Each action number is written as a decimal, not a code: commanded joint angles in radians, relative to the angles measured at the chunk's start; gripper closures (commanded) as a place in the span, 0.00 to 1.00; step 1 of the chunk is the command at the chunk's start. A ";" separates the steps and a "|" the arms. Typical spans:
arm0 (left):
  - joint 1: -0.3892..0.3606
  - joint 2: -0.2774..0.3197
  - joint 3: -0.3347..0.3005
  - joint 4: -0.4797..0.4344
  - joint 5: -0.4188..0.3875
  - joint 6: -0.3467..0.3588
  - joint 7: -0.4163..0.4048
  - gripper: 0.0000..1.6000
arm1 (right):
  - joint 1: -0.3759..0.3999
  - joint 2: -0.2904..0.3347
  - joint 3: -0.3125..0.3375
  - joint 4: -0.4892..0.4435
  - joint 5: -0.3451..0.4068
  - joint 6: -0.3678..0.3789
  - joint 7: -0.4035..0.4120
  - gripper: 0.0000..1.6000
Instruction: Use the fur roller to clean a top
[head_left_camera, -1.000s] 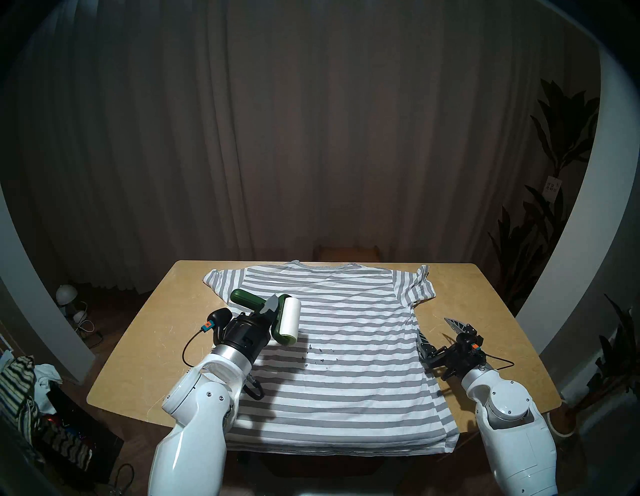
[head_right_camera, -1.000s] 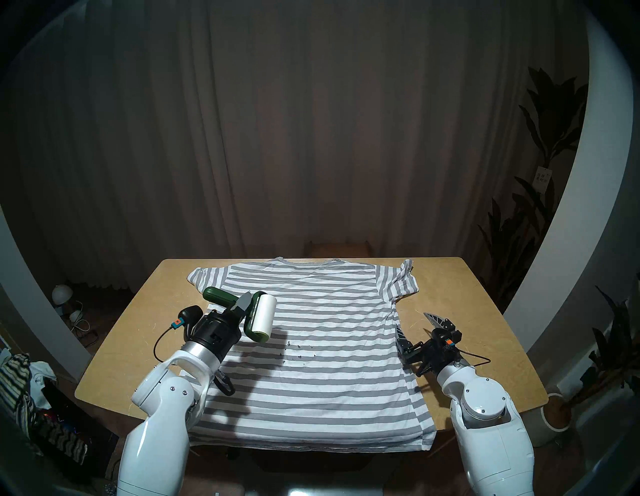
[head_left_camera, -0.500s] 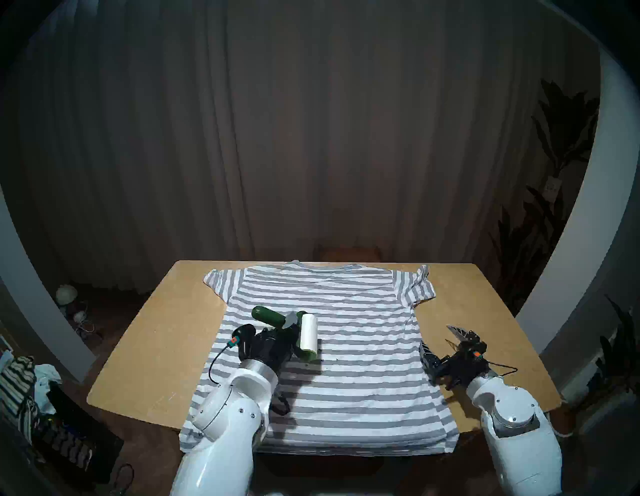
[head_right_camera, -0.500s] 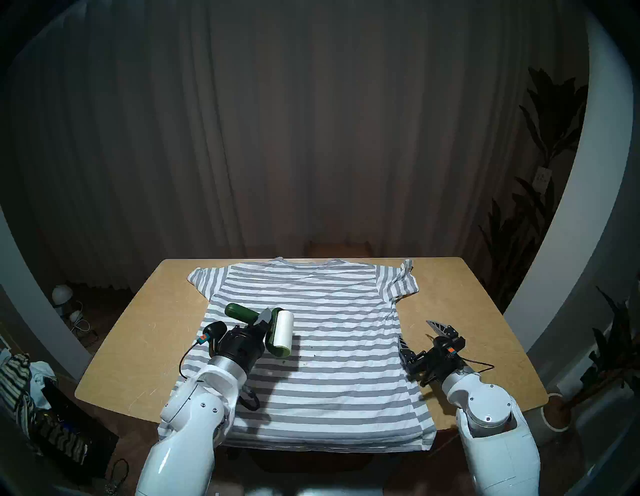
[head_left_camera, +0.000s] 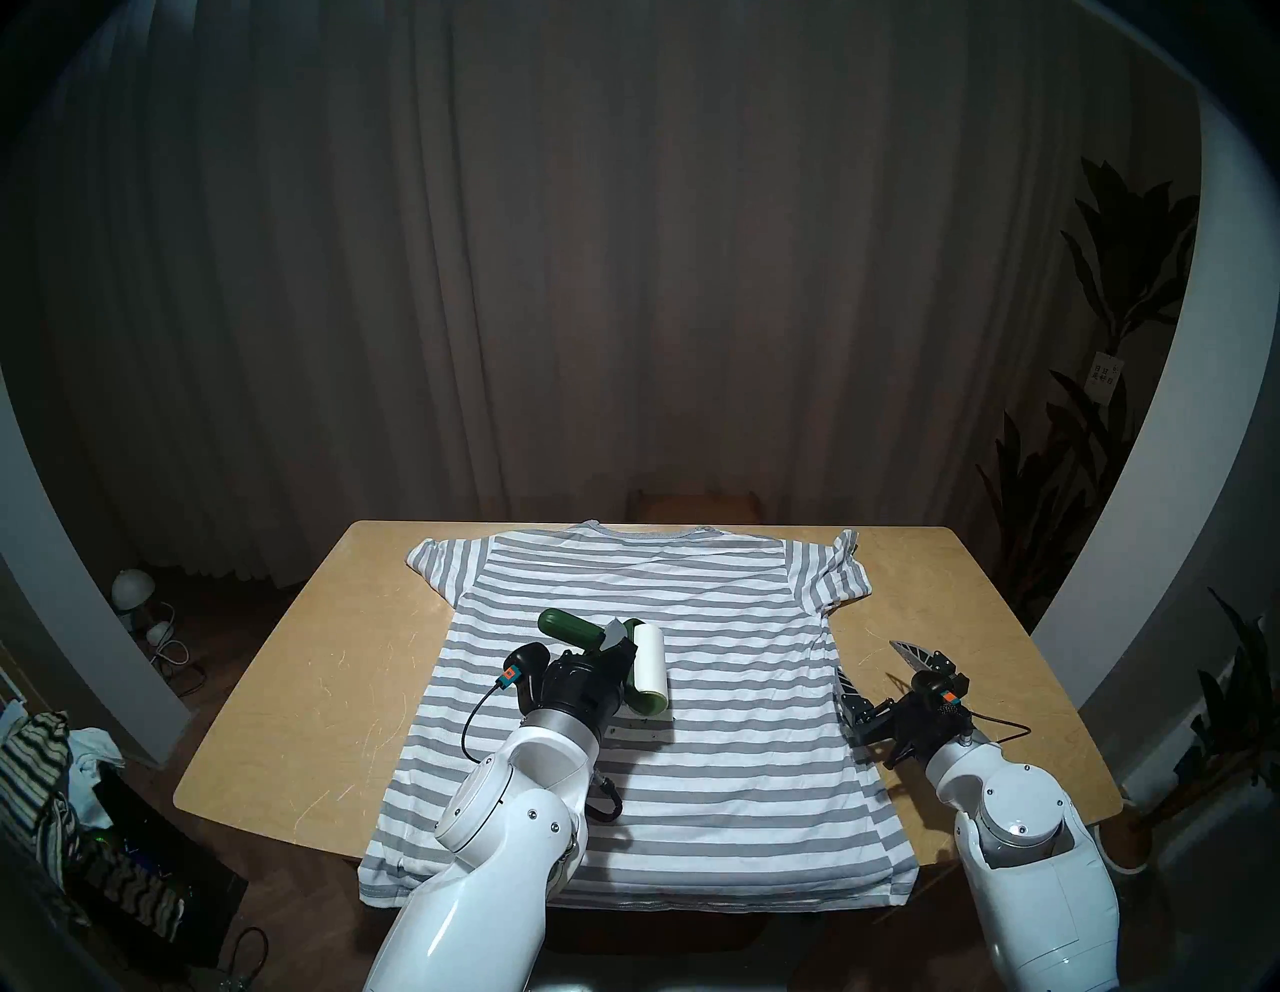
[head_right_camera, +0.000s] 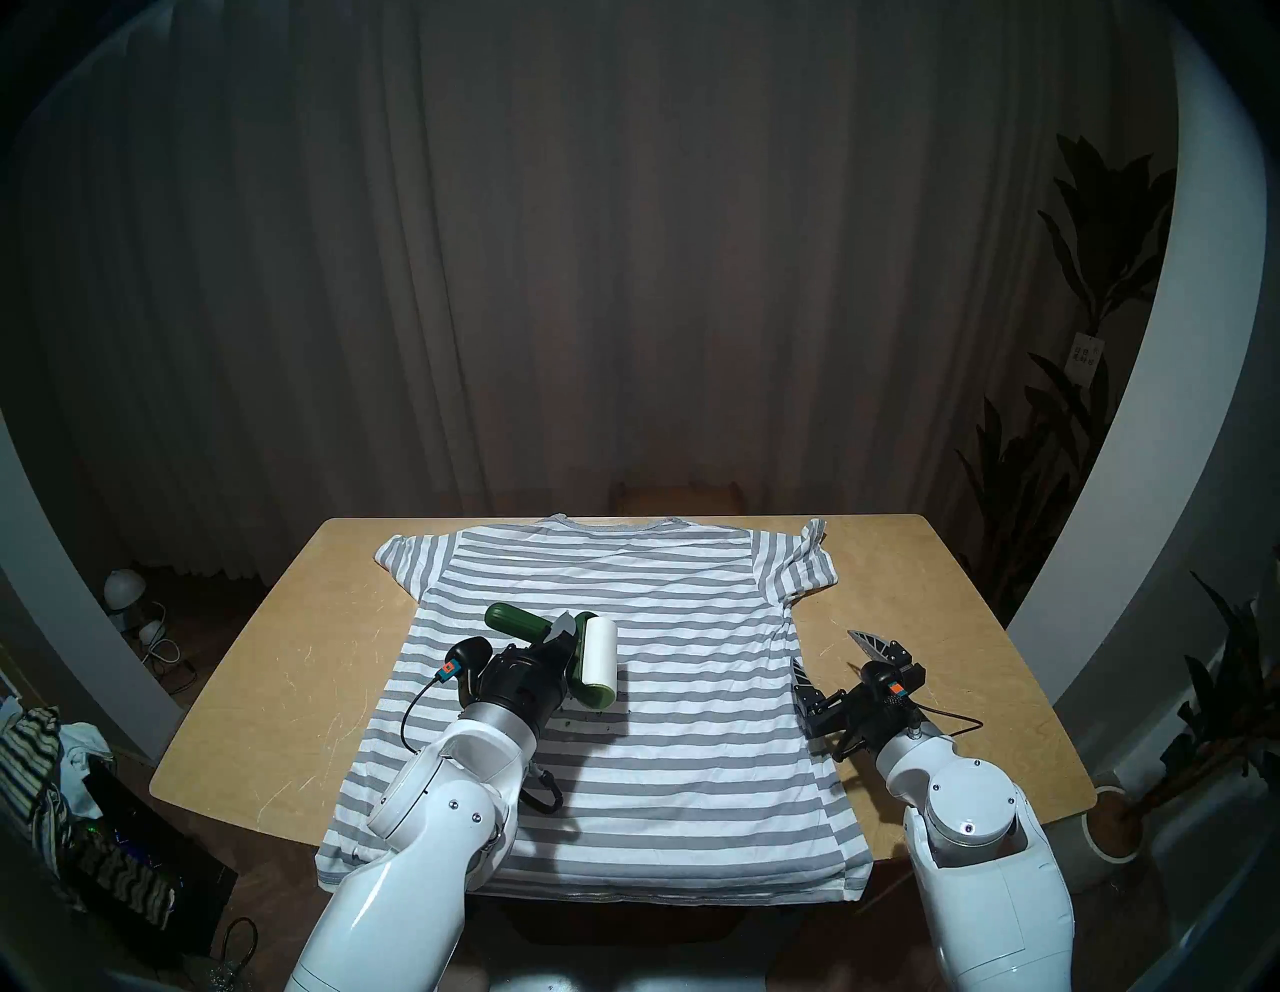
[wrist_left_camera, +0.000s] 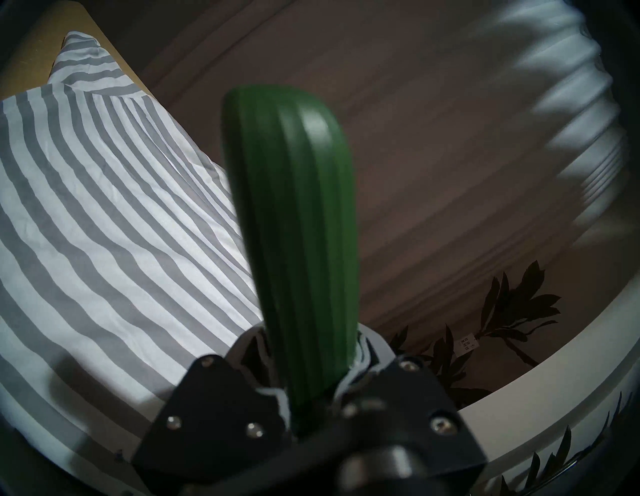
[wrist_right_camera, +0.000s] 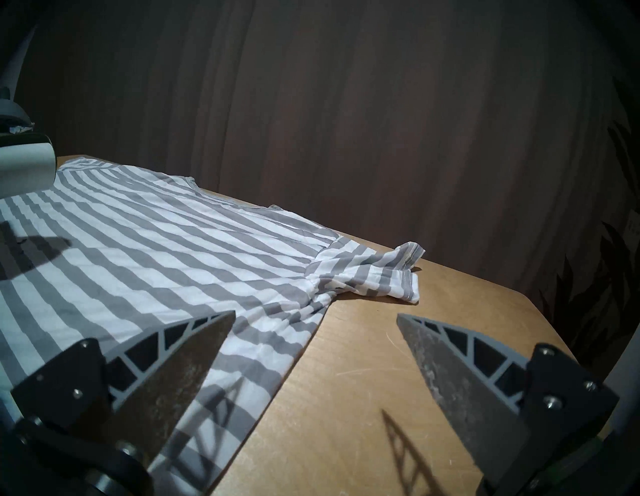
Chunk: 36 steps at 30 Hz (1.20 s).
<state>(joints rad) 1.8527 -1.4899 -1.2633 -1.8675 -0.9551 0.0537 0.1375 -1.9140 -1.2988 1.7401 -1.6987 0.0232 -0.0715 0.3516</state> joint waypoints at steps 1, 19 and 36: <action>-0.049 0.002 0.023 -0.003 0.003 -0.036 0.003 1.00 | 0.007 0.025 -0.029 -0.039 -0.061 0.032 -0.006 0.00; -0.052 0.012 0.043 0.028 -0.011 -0.076 0.009 1.00 | -0.003 0.022 -0.088 -0.025 -0.233 0.104 -0.100 0.00; -0.080 0.035 0.107 0.080 0.031 -0.137 0.037 1.00 | 0.014 0.060 -0.119 -0.011 -0.303 0.200 -0.107 0.00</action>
<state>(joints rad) 1.8064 -1.4732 -1.1972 -1.7904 -0.9536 -0.0351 0.1629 -1.8963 -1.2610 1.6191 -1.7264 -0.2634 0.0909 0.2275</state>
